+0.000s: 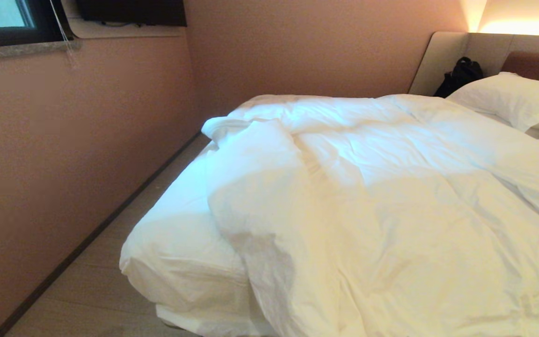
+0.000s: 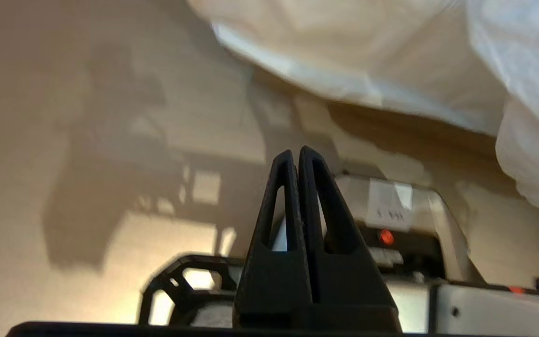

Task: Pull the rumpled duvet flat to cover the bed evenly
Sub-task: Flatten the corners of the folded blanket

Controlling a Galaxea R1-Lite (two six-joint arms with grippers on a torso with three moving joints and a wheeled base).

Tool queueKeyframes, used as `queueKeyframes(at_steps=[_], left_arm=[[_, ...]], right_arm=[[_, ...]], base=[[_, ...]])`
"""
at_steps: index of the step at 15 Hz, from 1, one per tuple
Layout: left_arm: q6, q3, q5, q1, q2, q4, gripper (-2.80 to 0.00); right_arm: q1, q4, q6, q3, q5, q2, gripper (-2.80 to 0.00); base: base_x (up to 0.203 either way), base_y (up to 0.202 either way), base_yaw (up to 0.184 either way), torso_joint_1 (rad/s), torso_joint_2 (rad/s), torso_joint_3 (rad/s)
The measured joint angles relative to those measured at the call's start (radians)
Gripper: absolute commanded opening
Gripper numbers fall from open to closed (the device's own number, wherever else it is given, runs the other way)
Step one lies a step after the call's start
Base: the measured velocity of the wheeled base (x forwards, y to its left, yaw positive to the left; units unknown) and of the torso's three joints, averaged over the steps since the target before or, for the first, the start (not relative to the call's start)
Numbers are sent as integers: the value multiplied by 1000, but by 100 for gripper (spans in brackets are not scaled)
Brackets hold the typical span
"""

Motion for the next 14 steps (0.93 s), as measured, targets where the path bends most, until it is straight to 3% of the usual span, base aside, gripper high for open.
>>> queueKeyframes(at_steps=[5,12,14], left_arm=[[-63,11,-144,0,142,-94,-280],[-50,8,-179,-4,403,-371,-280],[-51,-36,-216,-50,470,-407,-280]], right_arm=[[0,0,0,0,0,0,-280],[0,0,0,0,0,0,-280],[0,0,0,0,0,0,-280]], base=[[0,0,0,0,0,0],[0,0,0,0,0,0],[0,0,0,0,0,0]])
